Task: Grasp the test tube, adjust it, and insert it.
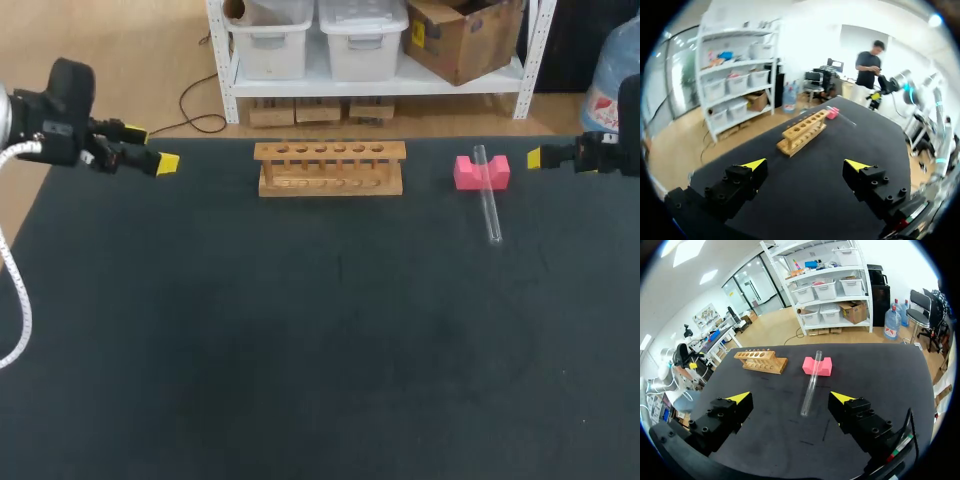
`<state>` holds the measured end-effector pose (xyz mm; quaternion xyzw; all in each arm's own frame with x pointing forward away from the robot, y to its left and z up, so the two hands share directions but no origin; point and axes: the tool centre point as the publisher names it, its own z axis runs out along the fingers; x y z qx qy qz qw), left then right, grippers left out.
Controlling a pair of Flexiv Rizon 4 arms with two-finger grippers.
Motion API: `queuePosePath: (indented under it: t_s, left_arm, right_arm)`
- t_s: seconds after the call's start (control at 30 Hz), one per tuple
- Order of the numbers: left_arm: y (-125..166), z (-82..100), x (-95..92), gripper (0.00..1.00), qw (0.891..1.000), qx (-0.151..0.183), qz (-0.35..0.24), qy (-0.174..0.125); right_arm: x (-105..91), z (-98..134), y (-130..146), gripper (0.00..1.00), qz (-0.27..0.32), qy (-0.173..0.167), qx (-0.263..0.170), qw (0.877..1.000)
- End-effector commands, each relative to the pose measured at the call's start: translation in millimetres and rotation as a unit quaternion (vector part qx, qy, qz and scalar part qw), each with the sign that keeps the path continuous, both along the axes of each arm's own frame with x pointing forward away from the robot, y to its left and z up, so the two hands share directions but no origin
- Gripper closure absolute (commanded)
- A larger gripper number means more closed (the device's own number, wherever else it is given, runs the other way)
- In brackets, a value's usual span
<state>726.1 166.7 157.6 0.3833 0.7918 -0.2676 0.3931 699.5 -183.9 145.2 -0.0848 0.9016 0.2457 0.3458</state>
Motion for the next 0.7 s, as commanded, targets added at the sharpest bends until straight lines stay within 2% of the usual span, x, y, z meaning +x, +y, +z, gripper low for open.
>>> queuePosePath:
  t_s: [0.03,0.2,0.33,0.4,0.7]
  left_arm:
    - [-11.9,-13.9,16.4,0.0,0.973,-0.08,-0.177,-0.123]
    - [-25.7,-22.3,28.1,0.0,0.965,-0.084,-0.212,-0.126]
    - [-36.2,-28.8,40.9,0.0,0.964,-0.082,-0.222,-0.12]
    - [-42.4,-32.7,49.5,0.0,0.969,-0.071,-0.212,-0.109]
    - [-53.3,-44.3,81.0,0.0,0.972,-0.061,-0.207,-0.095]
  right_arm:
    - [-1.5,1.2,1.2,0.0,-0.003,0.0,-0.004,1.0]
    - [-1.5,1.2,1.2,0.0,-0.003,0.0,-0.004,1.0]
    - [-1.5,1.2,1.2,0.0,-0.003,0.0,-0.004,1.0]
    - [-1.5,1.2,1.2,0.0,-0.003,0.0,-0.004,1.0]
    - [-1.5,1.2,1.2,0.0,-0.003,0.0,-0.004,1.0]
